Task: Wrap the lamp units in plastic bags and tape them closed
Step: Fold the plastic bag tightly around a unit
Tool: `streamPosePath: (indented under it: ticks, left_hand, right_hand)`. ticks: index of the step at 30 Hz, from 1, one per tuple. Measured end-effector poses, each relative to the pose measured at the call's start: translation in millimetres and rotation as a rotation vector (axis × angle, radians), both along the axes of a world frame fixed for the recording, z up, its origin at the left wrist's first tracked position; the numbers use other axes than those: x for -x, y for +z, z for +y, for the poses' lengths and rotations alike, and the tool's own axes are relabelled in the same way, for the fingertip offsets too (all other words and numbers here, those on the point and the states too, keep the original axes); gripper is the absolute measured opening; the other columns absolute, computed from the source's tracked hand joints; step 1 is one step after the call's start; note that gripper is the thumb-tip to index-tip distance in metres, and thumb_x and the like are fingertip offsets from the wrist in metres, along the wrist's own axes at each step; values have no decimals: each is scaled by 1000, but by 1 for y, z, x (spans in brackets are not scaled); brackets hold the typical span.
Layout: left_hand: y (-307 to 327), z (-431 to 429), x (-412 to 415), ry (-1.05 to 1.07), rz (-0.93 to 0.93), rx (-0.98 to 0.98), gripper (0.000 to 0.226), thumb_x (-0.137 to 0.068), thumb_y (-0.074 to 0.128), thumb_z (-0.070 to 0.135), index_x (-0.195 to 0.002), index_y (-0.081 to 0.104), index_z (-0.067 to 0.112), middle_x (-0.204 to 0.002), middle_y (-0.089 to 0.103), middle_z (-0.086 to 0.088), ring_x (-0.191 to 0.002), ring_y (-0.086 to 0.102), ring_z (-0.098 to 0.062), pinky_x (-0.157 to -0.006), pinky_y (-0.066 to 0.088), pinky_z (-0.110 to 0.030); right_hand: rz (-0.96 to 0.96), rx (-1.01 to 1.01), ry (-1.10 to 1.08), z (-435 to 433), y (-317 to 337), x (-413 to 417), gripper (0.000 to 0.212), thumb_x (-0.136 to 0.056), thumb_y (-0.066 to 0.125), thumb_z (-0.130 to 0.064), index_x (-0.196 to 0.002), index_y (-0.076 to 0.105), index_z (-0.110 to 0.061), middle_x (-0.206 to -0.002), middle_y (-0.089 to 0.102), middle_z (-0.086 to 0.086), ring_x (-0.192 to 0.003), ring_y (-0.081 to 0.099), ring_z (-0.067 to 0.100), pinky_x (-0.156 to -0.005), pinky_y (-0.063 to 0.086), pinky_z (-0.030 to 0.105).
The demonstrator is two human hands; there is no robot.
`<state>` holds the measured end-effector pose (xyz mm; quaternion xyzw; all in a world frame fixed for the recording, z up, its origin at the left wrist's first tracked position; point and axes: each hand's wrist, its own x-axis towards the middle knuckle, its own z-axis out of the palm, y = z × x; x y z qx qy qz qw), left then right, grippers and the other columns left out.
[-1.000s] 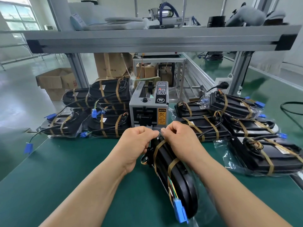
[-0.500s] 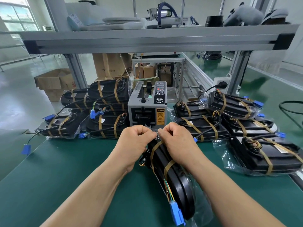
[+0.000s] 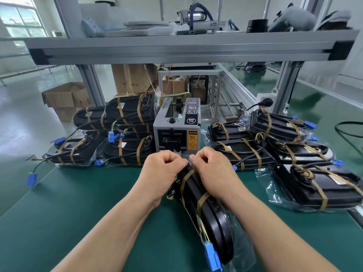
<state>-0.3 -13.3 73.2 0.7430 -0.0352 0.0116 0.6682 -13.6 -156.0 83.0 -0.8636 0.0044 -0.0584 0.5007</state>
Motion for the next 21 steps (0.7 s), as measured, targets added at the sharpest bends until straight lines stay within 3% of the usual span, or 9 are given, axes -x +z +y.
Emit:
streamPosePath:
  ticks: [4,7,11,13,15,17,21]
  left_hand:
    - [-2,0,-1,13,-24,-44,27,-84,73,15,-59,68,23,-57,60,5,-49,51,-3,-47,43,-16]
    - [-4,0,-1,62,-62,-131,12,-72,74,32,-69,67,23,-59,55,8,-55,47,-8,-55,44,-28]
    - [-3,-2,1,108,-60,-181,30,-64,68,40,-92,60,35,-65,53,11,-62,50,-10,-65,47,-36]
    - [-1,-3,1,95,-32,-149,22,-67,70,36,-87,67,30,-67,59,0,-64,55,-11,-66,51,-35]
    - [-2,-5,-1,97,1,-70,6,-77,74,26,-73,71,23,-74,70,-5,-64,62,-8,-60,55,-25]
    - [-4,-7,-5,99,42,20,21,-85,73,18,-65,70,18,-73,72,-4,-59,65,-4,-51,51,-15]
    - [-7,-8,-4,54,97,115,10,-87,75,22,-83,72,13,-75,74,-3,-61,67,-8,-54,52,-17]
  right_hand:
    - [-8,9,1,-1,0,0,25,-100,54,-34,-78,55,-22,-73,57,-7,-70,50,9,-61,36,26]
    - [-8,5,-2,-1,-1,-1,25,-100,54,-34,-78,55,-22,-73,56,-7,-69,50,8,-60,36,25]
    - [-11,7,-8,-1,-2,0,25,-100,55,-35,-79,56,-21,-72,57,-7,-68,50,9,-59,36,26]
    - [-12,2,-8,-1,-2,0,25,-100,55,-35,-79,55,-22,-71,56,-8,-67,50,9,-58,36,25]
    - [-11,0,0,0,-2,0,25,-100,54,-36,-79,55,-22,-70,55,-8,-65,49,9,-59,36,25]
    - [-19,6,5,1,-2,0,26,-100,54,-37,-79,55,-21,-71,56,-8,-66,50,9,-60,37,25]
    - [-35,27,-9,-1,-3,-1,30,-103,48,-37,-80,56,-19,-73,56,-6,-69,50,10,-62,38,27]
